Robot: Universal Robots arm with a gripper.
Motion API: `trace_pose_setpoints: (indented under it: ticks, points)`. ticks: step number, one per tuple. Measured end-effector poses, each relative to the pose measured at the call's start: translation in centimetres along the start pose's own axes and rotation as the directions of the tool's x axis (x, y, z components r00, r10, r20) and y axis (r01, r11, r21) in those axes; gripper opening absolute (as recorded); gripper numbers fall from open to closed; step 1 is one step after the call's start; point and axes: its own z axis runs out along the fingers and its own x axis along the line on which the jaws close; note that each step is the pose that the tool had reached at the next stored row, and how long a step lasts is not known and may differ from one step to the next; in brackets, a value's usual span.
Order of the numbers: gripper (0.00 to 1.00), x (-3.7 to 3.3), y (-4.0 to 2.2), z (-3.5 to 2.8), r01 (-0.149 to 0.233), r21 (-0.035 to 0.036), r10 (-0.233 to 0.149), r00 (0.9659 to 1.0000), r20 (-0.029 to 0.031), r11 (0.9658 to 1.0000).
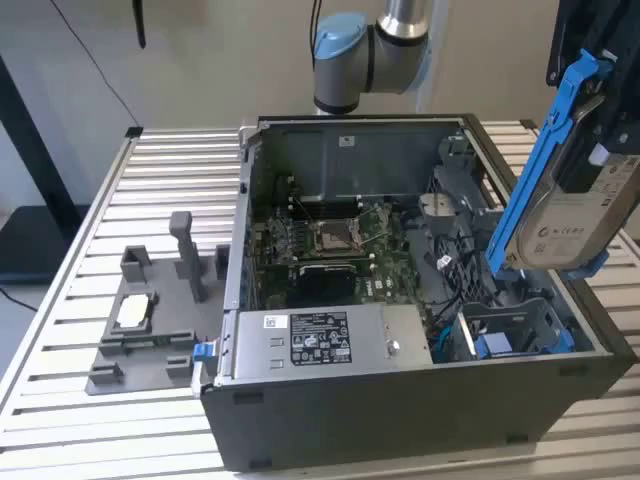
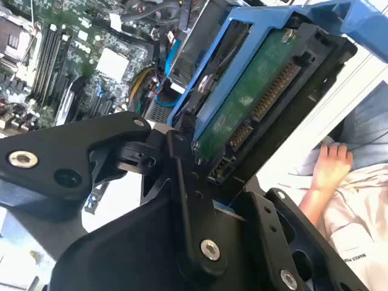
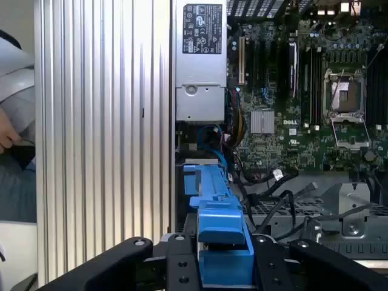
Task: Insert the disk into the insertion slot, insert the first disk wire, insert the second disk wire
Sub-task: 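Insert the disk into the insertion slot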
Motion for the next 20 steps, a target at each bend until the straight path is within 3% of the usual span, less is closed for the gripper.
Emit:
trace_pose_setpoints:
  ticks: [13,20]
  points:
    - [0.33,0.00,0.00,0.07,0.000,0.0000,0.000,1.0000,0.0000,1.0000]
    - [0.33,0.00,-0.03,1.01,0.000,0.0000,0.000,1.0000,0.0000,1.0000]
